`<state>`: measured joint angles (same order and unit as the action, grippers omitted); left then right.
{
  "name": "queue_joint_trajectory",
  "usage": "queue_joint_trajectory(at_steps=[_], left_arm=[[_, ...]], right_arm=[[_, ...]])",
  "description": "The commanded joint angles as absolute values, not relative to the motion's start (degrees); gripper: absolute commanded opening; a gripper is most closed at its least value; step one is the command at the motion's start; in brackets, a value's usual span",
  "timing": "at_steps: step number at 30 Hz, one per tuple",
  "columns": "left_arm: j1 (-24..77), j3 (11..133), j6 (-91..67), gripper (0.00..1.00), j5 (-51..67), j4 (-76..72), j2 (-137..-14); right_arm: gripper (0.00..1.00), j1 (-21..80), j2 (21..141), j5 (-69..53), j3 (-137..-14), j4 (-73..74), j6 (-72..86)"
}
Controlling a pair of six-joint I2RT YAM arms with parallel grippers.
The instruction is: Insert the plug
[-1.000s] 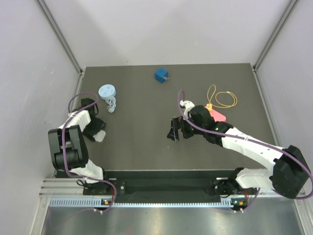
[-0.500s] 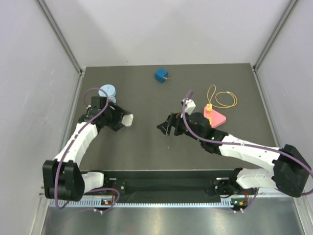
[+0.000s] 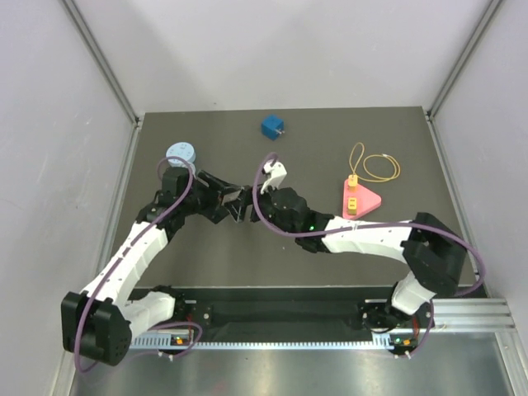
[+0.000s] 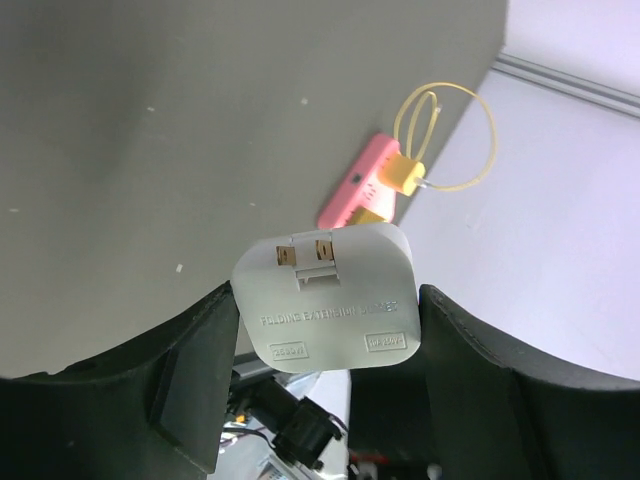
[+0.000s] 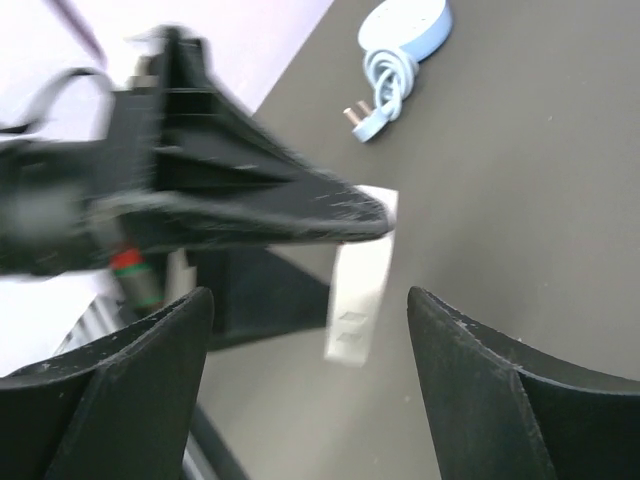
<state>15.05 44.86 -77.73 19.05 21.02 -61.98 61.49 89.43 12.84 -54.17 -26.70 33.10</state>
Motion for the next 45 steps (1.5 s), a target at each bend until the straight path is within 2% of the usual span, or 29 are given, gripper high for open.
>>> queue_joint_trajectory(at_steps=[1, 6, 12, 15, 16, 21, 22, 23, 24, 25, 26, 28, 32, 39, 45], left_arm=[[15.4, 45.8, -80.6, 0.00, 20.6, 17.2, -58.6], [15.9, 45.8, -81.4, 0.00, 21.4, 17.4, -56.8], [16.4, 45.1, -82.6, 0.00, 21.9, 17.1, -55.8], [16.6, 45.7, -82.8, 0.00, 22.1, 17.2, -55.2], [16.7, 45.8, -82.8, 0.00, 22.0, 17.3, -54.9], [17.0, 45.5, -82.8, 0.00, 21.6, 17.8, -54.5], [17.0, 45.4, -82.4, 0.00, 22.0, 17.1, -54.7], [17.0, 45.2, -81.2, 0.00, 22.6, 15.6, -54.8], [17.0, 45.3, -80.3, 0.08, 23.4, 13.4, -55.2], [17.0, 45.9, -79.2, 0.36, 23.9, 13.0, -56.1], [17.0, 46.5, -76.4, 0.48, 25.0, 13.0, -56.7], [17.0, 48.7, -73.5, 0.59, 25.8, 14.1, -58.2], [17.1, 51.0, -65.2, 0.65, 28.4, 15.2, -60.0], [17.1, 54.0, -55.3, 0.65, 35.3, 15.3, -63.5], [17.1, 59.8, -43.8, 0.66, 42.1, 20.8, -67.5]], right_arm=[[0.77, 62.2, 92.7, 17.4, -59.0, -29.6, 32.1], [0.70, 62.2, 95.3, 19.1, -60.4, -31.5, 30.8], [0.56, 62.2, 97.0, 19.4, -60.7, -35.3, 29.5], [0.45, 62.2, 97.7, 19.9, -60.5, -37.1, 29.2], [0.38, 62.3, 97.9, 19.9, -59.6, -38.4, 29.2], [0.28, 62.2, 98.6, 20.0, -58.3, -44.6, 29.4], [0.16, 62.2, 98.6, 20.0, -58.1, -45.1, 29.2], [0.09, 62.2, 98.3, 19.7, -57.7, -45.4, 28.9], [0.01, 62.2, 97.9, 18.7, -57.5, -45.3, 28.0], [0.00, 62.1, 97.5, 18.2, -57.0, -44.7, 27.5], [0.00, 62.1, 96.2, 17.4, -56.4, -44.5, 27.1], [0.00, 60.8, 94.6, 13.1, -53.8, -44.5, 26.8], [0.00, 58.4, 88.6, 5.9, -48.4, -44.5, 26.7], [0.00, 53.5, 80.8, -8.9, -41.6, -40.2, 26.8], [0.00, 50.9, 74.8, -14.4, -34.9, -39.4, 28.2]])
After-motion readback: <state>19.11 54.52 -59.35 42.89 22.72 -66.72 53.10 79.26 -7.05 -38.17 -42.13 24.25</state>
